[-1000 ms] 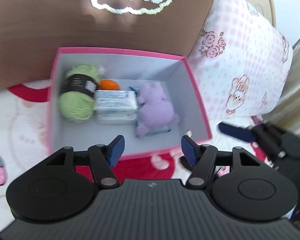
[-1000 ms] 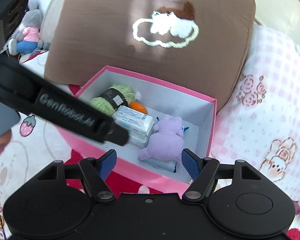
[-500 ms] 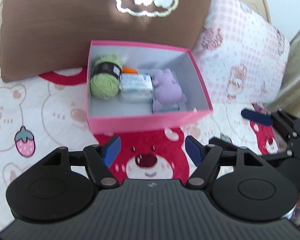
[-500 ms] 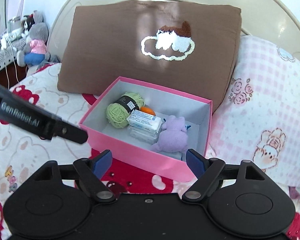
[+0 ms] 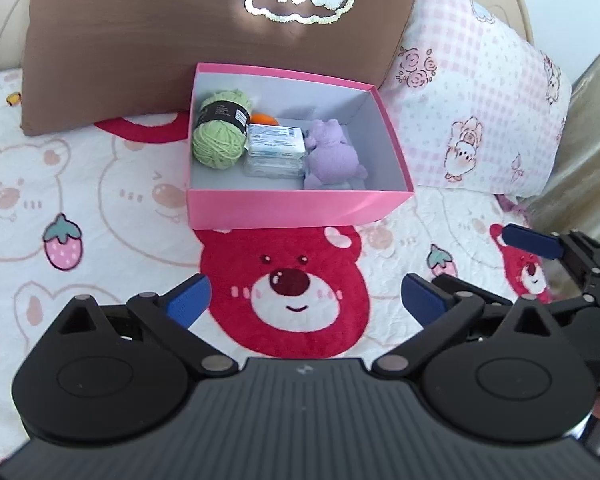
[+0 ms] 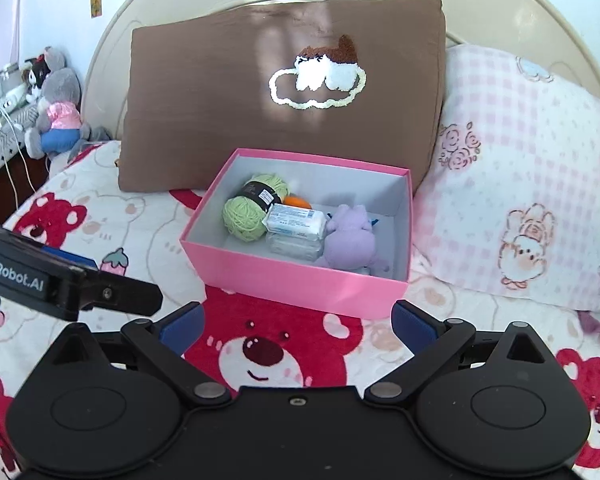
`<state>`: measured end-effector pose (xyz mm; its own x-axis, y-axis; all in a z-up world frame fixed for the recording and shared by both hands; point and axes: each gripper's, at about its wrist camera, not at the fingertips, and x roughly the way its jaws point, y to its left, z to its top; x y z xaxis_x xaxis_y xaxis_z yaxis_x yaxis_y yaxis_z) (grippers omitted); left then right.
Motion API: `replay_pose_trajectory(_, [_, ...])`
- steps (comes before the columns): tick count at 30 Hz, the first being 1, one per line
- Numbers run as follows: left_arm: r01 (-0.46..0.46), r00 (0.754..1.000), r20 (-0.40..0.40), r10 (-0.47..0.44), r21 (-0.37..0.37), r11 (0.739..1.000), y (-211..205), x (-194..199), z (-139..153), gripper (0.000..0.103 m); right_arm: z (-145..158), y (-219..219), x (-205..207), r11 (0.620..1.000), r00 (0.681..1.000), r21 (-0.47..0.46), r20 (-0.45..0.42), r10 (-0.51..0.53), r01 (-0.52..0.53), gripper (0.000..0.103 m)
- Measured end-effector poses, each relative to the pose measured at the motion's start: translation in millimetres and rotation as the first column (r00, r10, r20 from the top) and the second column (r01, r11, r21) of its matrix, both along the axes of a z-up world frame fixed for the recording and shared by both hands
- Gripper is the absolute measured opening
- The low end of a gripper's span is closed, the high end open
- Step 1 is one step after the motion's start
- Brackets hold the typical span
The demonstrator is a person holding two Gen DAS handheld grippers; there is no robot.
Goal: Organize objects
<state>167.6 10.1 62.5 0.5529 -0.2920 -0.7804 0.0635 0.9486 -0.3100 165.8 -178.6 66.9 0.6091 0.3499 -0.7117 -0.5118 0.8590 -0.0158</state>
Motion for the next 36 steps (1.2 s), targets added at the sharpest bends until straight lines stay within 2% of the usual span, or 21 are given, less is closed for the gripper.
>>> replay_pose_trajectory(6, [-0.021,0.999,0.051,0.016,0.097,0.995,-4,-12,2,0.103,-1,-9,-11,0.998,1.000,0.052,-0.019,-0.020,0.021,0.103])
replay_pose_trajectory(11, [-0.053,0.997,0.063,0.047,0.097,0.994,3,-20,0,0.103,-2,-14,-15,0.999,0.999,0.030,-0.024,-0.035,0.036,0.103])
replay_pose_trajectory(16, [-0.058,0.995,0.088,0.044,0.167,0.984,1,-35,3,0.103,-4,-21,-18,0.997,0.997,0.018,-0.003,-0.077,0.077,0.103])
replay_pose_trajectory(18, [-0.052,0.997,0.072,0.039,0.181,0.982,1,-39,2,0.103,-4,-21,-21,0.997,0.997,0.013,-0.003,-0.079,0.079,0.103])
replay_pose_trajectory(23, [-0.075,0.997,0.024,0.072,0.181,0.981,4,-45,1,0.103,-4,-23,-26,0.996,0.996,0.034,-0.031,-0.080,0.081,0.103])
replay_pose_trajectory(26, [-0.080,0.997,0.026,0.076,0.179,0.981,2,-52,2,0.103,-5,-25,-26,0.995,0.995,0.046,-0.047,-0.086,0.088,0.103])
replay_pose_trajectory(30, [-0.072,0.997,0.017,0.070,0.154,0.986,-1,-59,1,0.103,-6,-24,-28,0.993,0.993,0.026,-0.019,-0.114,0.114,0.103])
replay_pose_trajectory(36, [-0.070,0.998,0.009,0.069,0.183,0.981,-4,-65,-4,0.103,-5,-22,-31,0.994,0.994,0.018,-0.033,-0.104,0.104,0.103])
